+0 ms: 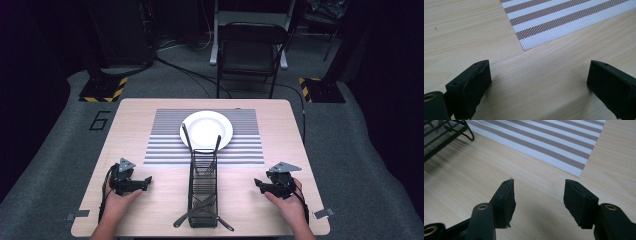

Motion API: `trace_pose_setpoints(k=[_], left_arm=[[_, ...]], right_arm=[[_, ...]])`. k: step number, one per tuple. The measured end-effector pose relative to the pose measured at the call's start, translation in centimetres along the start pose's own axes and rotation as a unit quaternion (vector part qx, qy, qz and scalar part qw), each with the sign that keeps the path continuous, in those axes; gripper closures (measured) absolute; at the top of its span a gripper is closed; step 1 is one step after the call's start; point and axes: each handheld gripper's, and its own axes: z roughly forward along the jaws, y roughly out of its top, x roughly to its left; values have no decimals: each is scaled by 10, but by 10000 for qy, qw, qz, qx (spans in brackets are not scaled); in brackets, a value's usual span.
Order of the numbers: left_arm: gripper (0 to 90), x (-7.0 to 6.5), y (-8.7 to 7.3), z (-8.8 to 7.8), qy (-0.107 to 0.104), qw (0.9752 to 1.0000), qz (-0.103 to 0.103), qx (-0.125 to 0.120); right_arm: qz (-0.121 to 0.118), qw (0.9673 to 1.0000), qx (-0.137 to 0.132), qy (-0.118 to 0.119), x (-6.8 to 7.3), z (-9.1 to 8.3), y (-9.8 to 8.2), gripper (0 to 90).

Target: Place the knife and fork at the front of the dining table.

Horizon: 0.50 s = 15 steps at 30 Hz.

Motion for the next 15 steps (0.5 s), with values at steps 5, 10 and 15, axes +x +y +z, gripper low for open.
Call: trace_pose_setpoints(k=[5, 10, 15], left_arm=[[52, 0, 0, 0, 0, 10000, -1, 0], [53, 0, 0, 0, 1, 10000, -4, 0], [53, 0, 0, 0, 2, 10000, -4, -1]], right_arm=[[-146, 9996, -180, 138, 14, -10, 16, 483], [-236, 9983, -455, 292, 25, -19, 37, 510], [-281, 9968, -565, 498, 34, -20, 51, 547]])
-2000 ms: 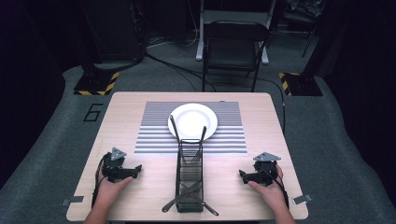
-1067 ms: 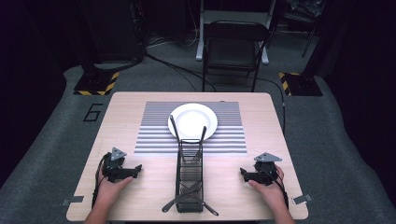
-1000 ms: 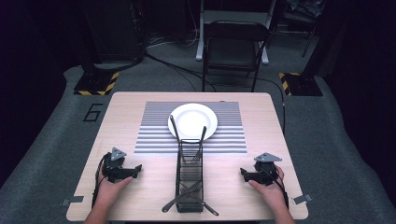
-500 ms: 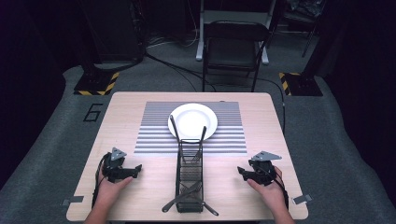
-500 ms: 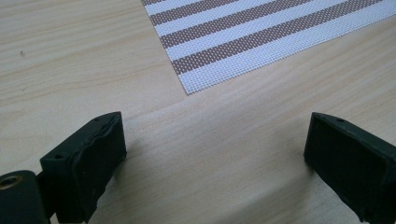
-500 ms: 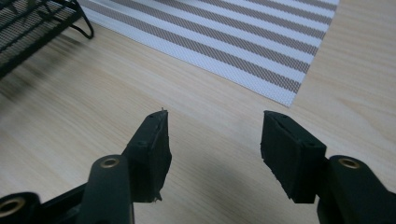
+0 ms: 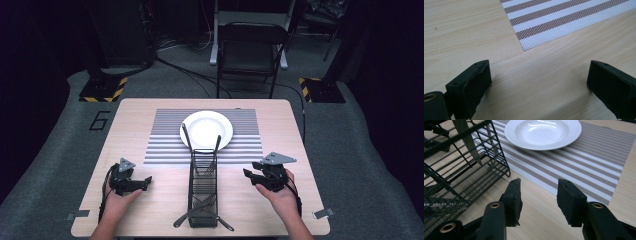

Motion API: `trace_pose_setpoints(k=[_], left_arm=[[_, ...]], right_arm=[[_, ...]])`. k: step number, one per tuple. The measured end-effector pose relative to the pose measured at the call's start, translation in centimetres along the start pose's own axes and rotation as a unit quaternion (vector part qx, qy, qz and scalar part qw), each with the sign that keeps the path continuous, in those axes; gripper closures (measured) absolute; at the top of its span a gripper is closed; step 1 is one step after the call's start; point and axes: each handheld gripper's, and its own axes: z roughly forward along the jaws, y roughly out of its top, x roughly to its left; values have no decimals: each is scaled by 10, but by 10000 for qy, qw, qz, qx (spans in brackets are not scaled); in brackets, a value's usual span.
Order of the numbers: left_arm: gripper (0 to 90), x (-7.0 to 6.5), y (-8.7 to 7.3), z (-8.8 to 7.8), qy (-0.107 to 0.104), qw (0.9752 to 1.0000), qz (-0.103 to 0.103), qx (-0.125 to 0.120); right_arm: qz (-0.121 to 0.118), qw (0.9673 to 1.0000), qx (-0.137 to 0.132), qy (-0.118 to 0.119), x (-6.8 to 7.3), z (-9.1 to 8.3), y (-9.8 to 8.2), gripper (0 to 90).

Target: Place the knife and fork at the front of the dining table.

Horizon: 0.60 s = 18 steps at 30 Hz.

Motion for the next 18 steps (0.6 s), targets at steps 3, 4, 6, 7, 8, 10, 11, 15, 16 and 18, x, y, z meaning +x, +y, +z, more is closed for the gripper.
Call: trace_pose_setpoints(k=[3, 4, 6, 7, 8, 10, 11, 15, 16, 18], left_arm=[[53, 0, 0, 0, 1, 10000, -1, 0], [53, 0, 0, 0, 1, 10000, -1, 0], [53, 0, 0, 0, 0, 10000, -1, 0], [53, 0, 0, 0, 1, 10000, 1, 1], [53, 0, 0, 0, 1, 10000, 1, 1], [53, 0, 0, 0, -1, 10000, -2, 0], [53, 0, 0, 0, 0, 10000, 0, 1], [54, 0, 0, 0, -2, 10000, -1, 1], [54, 0, 0, 0, -1, 10000, 0, 2], [54, 0, 0, 0, 0, 10000, -2, 0]], right_arm=[[-19, 9999, -56, 86, 5, 3, 8, 575], [-19, 9999, -56, 86, 5, 3, 8, 575], [-8, 9998, -85, 178, 6, 5, 12, 595], [-31, 9996, -104, 259, 8, 6, 16, 619], [-31, 9996, -104, 259, 8, 6, 16, 619], [-45, 9994, -159, 295, 9, 7, 21, 639], [-36, 9993, -187, 319, 10, 8, 24, 647], [-54, 9988, -247, 412, 14, 10, 33, 656], [-71, 9987, -254, 437, 14, 11, 35, 656], [-90, 9984, -277, 474, 16, 12, 39, 656]])
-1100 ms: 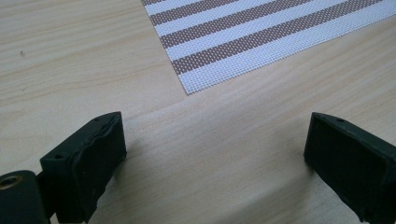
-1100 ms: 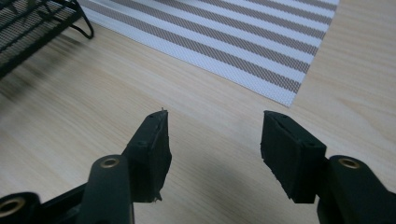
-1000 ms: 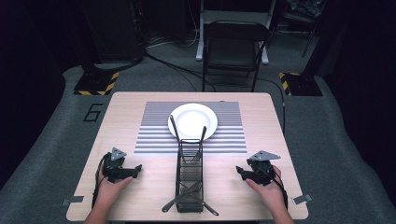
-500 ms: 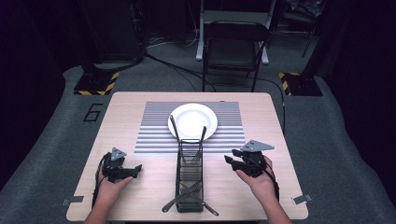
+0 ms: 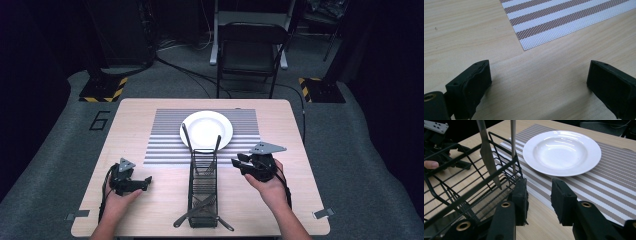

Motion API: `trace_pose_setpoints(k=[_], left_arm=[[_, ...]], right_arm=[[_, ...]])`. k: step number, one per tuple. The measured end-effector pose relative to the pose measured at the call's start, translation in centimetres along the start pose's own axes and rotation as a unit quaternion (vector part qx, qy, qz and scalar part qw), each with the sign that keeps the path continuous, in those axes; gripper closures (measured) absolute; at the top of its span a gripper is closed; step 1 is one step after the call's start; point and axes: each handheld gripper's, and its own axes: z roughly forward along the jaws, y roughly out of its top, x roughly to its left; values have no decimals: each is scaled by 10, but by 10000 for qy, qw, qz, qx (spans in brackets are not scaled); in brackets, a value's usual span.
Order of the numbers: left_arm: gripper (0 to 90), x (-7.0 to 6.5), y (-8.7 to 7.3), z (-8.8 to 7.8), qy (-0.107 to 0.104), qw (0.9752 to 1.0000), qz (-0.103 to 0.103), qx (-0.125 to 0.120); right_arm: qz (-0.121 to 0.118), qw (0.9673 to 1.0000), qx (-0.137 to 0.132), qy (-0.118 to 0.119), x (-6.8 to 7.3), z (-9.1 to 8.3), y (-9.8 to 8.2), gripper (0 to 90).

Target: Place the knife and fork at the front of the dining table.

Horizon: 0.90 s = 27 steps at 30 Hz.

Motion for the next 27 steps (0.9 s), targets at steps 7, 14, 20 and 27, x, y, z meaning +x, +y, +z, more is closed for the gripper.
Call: trace_pose_setpoints(k=[7, 14, 20, 27], left_arm=[[53, 0, 0, 0, 0, 10000, 3, 3], [53, 0, 0, 0, 0, 10000, 0, 0], [53, 0, 0, 0, 1, 10000, 4, 3], [53, 0, 0, 0, 1, 10000, 3, 0]], right_arm=[[-56, 9999, -53, 145, 6, 7, 11, 673], [-96, 9996, -52, 278, 11, 14, 18, 674], [-133, 9992, -60, 378, 16, 24, 25, 667], [-205, 9990, -34, 386, 21, 36, 29, 673]])
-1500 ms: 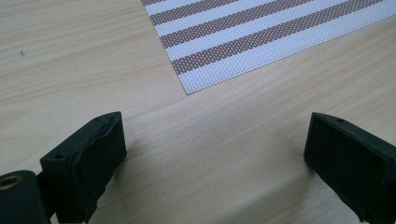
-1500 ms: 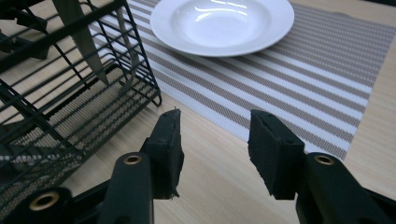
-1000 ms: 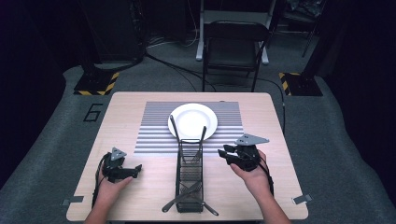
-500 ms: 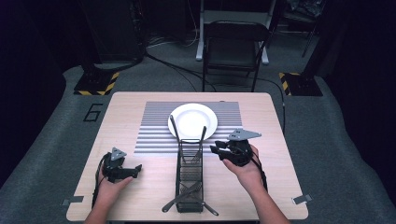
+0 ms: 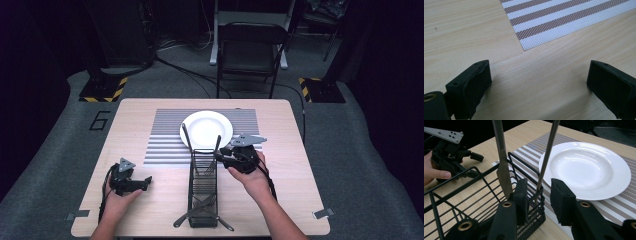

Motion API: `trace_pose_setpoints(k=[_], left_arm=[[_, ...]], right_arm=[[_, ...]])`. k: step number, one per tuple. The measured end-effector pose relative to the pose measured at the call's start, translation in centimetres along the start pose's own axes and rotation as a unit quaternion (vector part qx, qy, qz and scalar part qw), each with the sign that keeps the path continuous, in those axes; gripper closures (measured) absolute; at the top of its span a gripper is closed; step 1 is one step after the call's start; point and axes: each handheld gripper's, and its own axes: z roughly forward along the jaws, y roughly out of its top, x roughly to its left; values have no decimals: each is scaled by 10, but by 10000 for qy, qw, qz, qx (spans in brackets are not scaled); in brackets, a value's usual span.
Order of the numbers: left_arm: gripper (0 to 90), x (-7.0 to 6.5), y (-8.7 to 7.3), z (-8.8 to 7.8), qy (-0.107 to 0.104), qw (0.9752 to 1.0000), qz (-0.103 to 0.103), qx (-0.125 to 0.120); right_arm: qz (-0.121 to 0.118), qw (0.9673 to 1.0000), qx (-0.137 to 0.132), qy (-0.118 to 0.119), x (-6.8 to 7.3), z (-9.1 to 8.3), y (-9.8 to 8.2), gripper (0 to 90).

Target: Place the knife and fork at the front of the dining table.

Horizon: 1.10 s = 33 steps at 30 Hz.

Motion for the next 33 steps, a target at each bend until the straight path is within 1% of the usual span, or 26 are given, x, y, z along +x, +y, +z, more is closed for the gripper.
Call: trace_pose_setpoints(k=[4, 8, 13, 14, 15, 16, 17, 20, 21, 24, 27, 28, 32, 33], left_arm=[[53, 0, 0, 0, 0, 10000, 1, 1], [53, 0, 0, 0, 1, 10000, 1, -1], [53, 0, 0, 0, 1, 10000, 0, -1], [54, 0, 0, 0, 1, 10000, 1, 0], [54, 0, 0, 0, 1, 10000, 1, 0], [54, 0, 0, 0, 1, 10000, 2, 0], [54, 0, 0, 0, 1, 10000, 2, 0], [54, 0, 0, 0, 1, 10000, -3, -1], [54, 0, 0, 0, 1, 10000, -2, -1], [53, 0, 0, 0, 1, 10000, -3, -1], [54, 0, 0, 0, 1, 10000, -4, -3], [53, 0, 0, 0, 1, 10000, -3, -1], [54, 0, 0, 0, 2, 10000, -3, -1], [54, 0, 0, 0, 1, 10000, 3, -1]], right_arm=[[-28, 10000, 3, 14, 1, 6, 1, 684], [22, 10000, -23, 13, -1, 10, 2, 684], [65, 10000, -25, 40, -2, 12, 3, 735], [30, 10000, -17, 37, -3, 13, 3, 766], [30, 10000, -17, 37, -3, 13, 3, 766], [4, 10000, -11, 26, -2, 14, 3, 800], [4, 10000, -11, 26, -2, 14, 3, 800], [-50, 9999, -101, -30, 1, 11, 4, 824], [-75, 9998, -152, -40, 2, 10, 5, 844], [-104, 9998, -185, -19, 4, 8, 5, 851], [-166, 9997, -182, 76, 8, 8, 5, 856], [-198, 9997, -127, 82, 10, 11, 5, 853], [-237, 9997, -89, 63, 12, 14, 5, 855], [-215, 9997, -70, 57, 12, 15, 5, 857]])
